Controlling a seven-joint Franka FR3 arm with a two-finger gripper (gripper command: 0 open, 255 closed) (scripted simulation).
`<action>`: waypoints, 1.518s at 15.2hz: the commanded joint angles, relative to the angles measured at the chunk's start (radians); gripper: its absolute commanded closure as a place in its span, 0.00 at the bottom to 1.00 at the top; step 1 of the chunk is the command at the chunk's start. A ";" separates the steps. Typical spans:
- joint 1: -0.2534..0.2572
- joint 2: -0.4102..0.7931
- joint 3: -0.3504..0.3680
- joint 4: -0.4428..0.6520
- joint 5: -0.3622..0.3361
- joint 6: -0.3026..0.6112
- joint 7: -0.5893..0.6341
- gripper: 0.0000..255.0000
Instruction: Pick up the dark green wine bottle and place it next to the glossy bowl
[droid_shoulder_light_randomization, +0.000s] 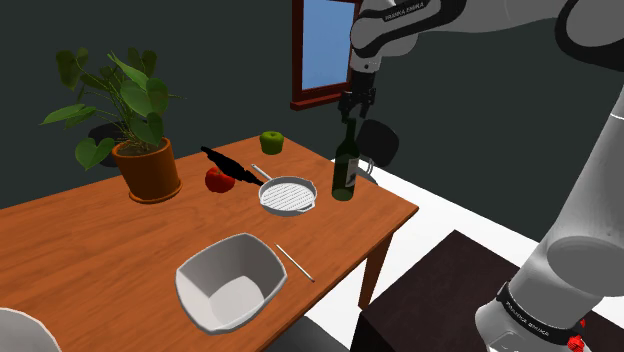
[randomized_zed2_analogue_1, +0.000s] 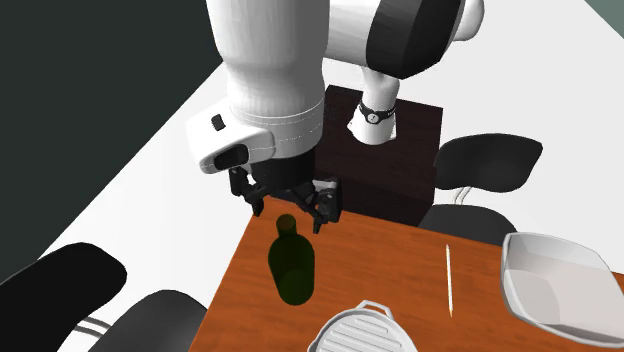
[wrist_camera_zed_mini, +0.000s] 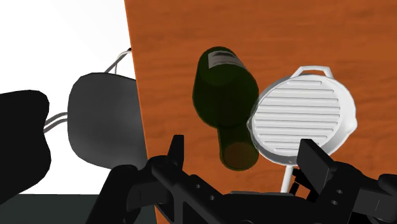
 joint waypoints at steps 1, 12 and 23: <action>-0.001 0.010 0.000 -0.013 0.001 0.024 -0.002 0.00; -0.001 0.024 0.000 -0.043 0.003 0.067 -0.003 0.00; -0.001 0.021 0.000 -0.033 0.003 0.055 -0.003 1.00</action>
